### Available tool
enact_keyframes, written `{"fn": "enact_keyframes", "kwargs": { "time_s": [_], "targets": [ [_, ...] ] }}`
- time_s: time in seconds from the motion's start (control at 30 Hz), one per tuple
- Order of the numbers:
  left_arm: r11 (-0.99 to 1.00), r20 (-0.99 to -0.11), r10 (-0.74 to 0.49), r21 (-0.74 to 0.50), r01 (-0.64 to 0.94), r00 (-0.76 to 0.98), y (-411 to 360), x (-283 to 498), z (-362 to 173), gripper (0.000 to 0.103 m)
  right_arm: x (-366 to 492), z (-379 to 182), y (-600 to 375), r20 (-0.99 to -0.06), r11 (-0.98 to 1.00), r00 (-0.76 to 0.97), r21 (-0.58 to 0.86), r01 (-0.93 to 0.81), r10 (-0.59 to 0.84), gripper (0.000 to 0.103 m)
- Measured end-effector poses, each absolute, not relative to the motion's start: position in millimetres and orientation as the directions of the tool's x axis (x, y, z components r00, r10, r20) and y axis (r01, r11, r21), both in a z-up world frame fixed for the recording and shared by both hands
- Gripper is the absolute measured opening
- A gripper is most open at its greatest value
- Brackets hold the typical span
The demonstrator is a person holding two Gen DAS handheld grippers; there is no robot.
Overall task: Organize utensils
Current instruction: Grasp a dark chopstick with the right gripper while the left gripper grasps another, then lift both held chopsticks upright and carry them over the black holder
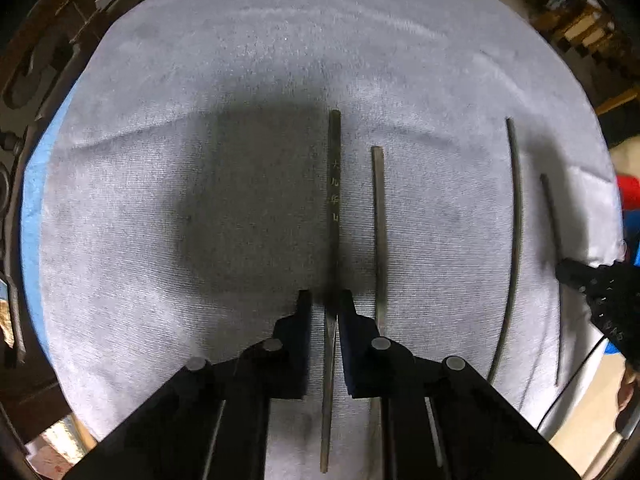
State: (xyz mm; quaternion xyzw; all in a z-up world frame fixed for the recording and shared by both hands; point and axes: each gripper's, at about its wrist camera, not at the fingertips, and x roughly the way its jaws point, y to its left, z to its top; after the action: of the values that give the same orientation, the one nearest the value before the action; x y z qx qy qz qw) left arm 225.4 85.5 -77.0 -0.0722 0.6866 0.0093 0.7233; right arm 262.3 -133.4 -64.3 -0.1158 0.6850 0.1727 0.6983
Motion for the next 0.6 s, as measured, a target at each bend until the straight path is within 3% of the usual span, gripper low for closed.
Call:
{"fn": "enact_keyframes", "kwargs": {
  "time_s": [0.17,0.6],
  "targets": [
    [0.998,-1.0,-0.01,-0.011,-0.055,0.012,69.2,238.7,-73.9,0.012,266.4,-65.0,-126.4,-0.999,0.91,-0.024,0.047,-0.412,0.041,0.009],
    [0.998,-0.992,-0.052,-0.048,-0.036,-0.113,81.4,271.8,-69.8,0.006,292.9,-72.1,-109.4,-0.99,0.902,-0.138,0.035,-0.43,-0.027,0.007]
  ]
}}
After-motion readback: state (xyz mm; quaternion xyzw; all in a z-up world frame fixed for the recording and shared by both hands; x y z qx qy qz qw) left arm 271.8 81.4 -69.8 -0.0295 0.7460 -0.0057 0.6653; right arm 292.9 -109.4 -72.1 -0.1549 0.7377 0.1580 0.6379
